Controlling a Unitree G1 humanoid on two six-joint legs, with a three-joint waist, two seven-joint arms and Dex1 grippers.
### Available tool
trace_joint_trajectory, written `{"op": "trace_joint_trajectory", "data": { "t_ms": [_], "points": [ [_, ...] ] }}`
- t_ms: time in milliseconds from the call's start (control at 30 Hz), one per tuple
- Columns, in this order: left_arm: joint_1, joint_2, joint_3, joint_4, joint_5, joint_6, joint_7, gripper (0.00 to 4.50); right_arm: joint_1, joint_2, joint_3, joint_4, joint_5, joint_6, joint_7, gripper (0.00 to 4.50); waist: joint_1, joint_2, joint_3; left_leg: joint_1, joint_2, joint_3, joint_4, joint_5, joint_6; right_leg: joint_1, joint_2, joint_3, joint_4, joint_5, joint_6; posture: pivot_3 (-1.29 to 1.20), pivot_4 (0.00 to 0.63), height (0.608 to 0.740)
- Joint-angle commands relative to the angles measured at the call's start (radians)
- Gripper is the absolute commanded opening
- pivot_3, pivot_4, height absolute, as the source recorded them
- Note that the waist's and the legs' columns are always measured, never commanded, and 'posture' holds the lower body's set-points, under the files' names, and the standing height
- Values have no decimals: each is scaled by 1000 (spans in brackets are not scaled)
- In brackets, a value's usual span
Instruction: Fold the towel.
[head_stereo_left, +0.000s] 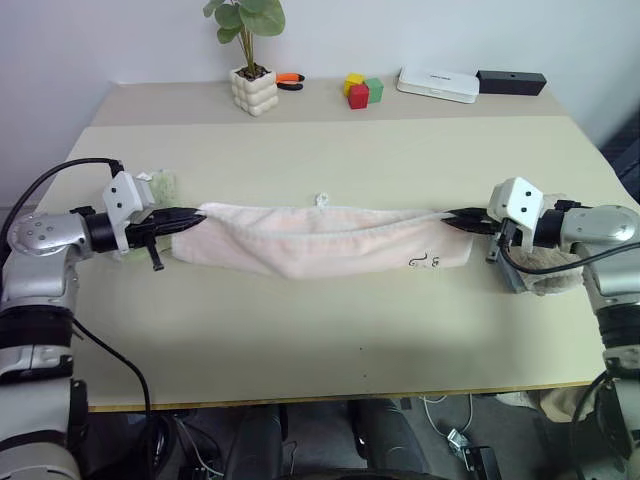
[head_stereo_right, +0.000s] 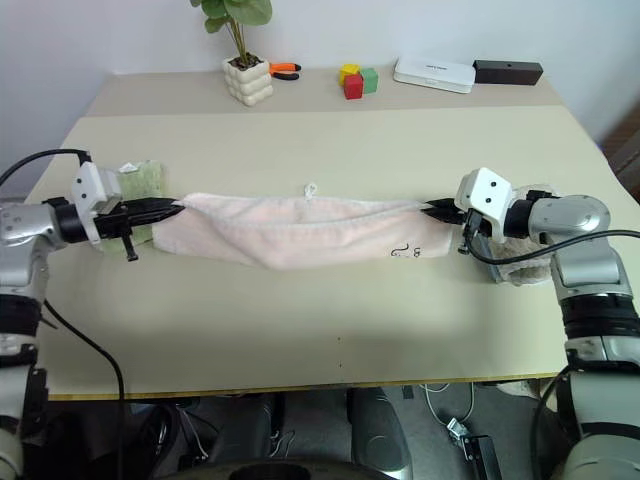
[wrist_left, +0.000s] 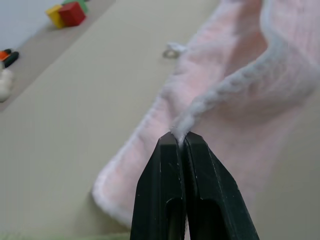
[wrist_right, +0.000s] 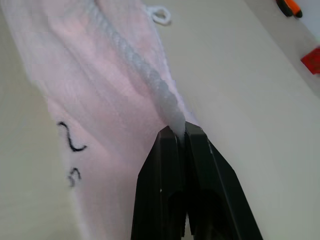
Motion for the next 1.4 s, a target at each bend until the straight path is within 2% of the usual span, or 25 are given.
{"op": "trace_joint_trajectory", "data": {
  "t_ms": [33, 233, 400, 867, 967, 1067, 1167, 1200, 1267, 1367, 1400],
  "points": [
    [-93, -23, -5, 120, 33, -56, 28, 0, -85, 18, 3, 133, -66, -116, -70, 31, -1, 0, 0, 0, 0, 0, 0, 0, 0, 0, 0, 0, 0, 0, 0, 0, 150, 740],
    [-196, -56, -20, 332, 99, -188, 78, 0, -163, 42, 47, 320, -170, -270, -161, 31, -4, 0, 0, 0, 0, 0, -1, 0, 0, 0, 0, 0, 0, 0, 0, 0, 150, 740],
    [-241, -75, -31, 449, 148, -249, 116, 0, -202, 73, 58, 406, -208, -316, -218, 31, -7, 0, 0, 0, 0, 0, -1, 0, 0, 0, 0, 0, 0, 0, 0, 0, 150, 740],
    [-275, -124, -31, 586, 213, -230, 269, 0, -220, 98, 94, 517, -297, -385, -339, 31, -8, 0, 0, 0, 0, 0, -1, 0, 0, 0, 0, 0, 0, 0, 0, 0, 150, 740],
    [-288, -128, -14, 594, 199, -204, 280, 933, -217, 112, 76, 513, -269, -384, -321, 905, -14, 0, 0, 0, 0, 0, -1, 0, 0, 0, 0, 0, 1, 0, 0, 0, 150, 740],
    [-290, -136, -9, 588, 195, -211, 284, 2422, -214, 121, 70, 505, -256, -380, -310, 2410, -19, 0, 0, 0, 0, -1, -1, 0, 0, 0, 0, 0, 1, 0, 0, 0, 150, 740],
    [-290, -139, -7, 580, 197, -222, 284, 3855, -208, 122, 69, 492, -247, -381, -298, 3725, -21, 0, 0, 0, 0, -1, -1, 0, 0, 0, 0, 0, 1, 0, 0, 0, 150, 740],
    [-294, -139, -1, 576, 193, -224, 292, 4422, -209, 120, 63, 487, -245, -380, -314, 4303, -22, 0, 0, 0, 0, -1, -1, 0, 0, 0, 0, 0, 1, 0, 0, 0, 150, 740],
    [-312, -137, 21, 561, 178, -209, 322, 4472, -217, 116, 36, 472, -228, -388, -359, 4412, -25, 0, 0, 0, 0, -1, -1, 0, 0, 0, 0, 0, 1, 0, 0, 0, 150, 740],
    [-370, -151, 112, 488, 53, -33, 287, 4472, -238, 153, -83, 399, -68, -241, -360, 4412, -24, 0, 0, 0, 0, -1, -1, 0, 0, 0, 0, 0, 1, 0, 0, 0, 150, 740],
    [-371, -157, 129, 442, 19, 18, 262, 4181, -229, 168, -112, 351, -21, -181, -358, 4122, -25, 0, 0, 0, 0, -2, 0, 0, 0, 0, 0, 0, 1, 0, 0, 0, 150, 740]
  ]
}}
